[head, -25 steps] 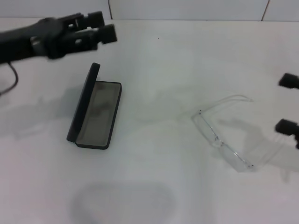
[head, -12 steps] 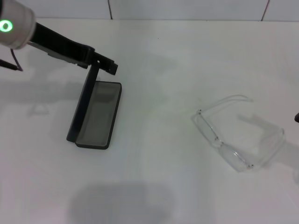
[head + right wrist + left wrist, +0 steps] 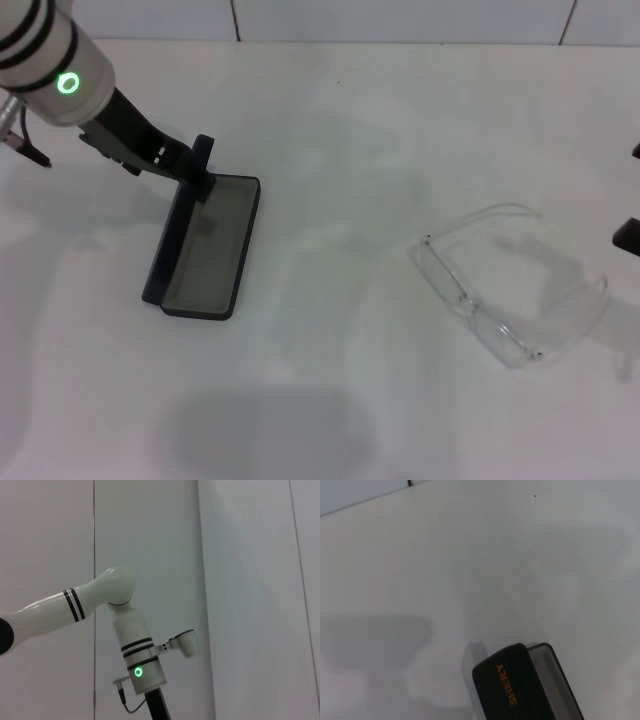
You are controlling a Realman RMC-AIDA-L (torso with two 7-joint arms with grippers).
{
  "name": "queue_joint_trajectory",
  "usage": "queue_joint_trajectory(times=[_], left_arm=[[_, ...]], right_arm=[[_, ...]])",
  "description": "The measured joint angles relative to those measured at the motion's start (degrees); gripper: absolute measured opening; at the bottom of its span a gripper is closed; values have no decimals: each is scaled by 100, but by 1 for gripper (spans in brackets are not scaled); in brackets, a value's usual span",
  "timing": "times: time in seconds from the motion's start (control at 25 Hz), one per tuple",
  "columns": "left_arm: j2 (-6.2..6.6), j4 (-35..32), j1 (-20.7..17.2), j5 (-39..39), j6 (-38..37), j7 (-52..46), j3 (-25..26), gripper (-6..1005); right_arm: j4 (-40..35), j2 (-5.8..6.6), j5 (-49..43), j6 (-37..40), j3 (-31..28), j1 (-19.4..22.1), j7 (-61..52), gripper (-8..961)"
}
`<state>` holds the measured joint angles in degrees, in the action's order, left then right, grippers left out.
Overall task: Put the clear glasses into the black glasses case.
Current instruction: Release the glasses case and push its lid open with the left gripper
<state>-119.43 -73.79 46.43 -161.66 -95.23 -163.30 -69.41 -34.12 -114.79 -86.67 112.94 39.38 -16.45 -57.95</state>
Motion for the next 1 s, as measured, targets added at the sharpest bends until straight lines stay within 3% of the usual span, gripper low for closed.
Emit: queue_joint_trajectory(times=[1.0], left_arm=[[-2,980,96,-4,706,86,-15,794]], right_arm=[[161,-36,1,-161,-1,-138,65,880]])
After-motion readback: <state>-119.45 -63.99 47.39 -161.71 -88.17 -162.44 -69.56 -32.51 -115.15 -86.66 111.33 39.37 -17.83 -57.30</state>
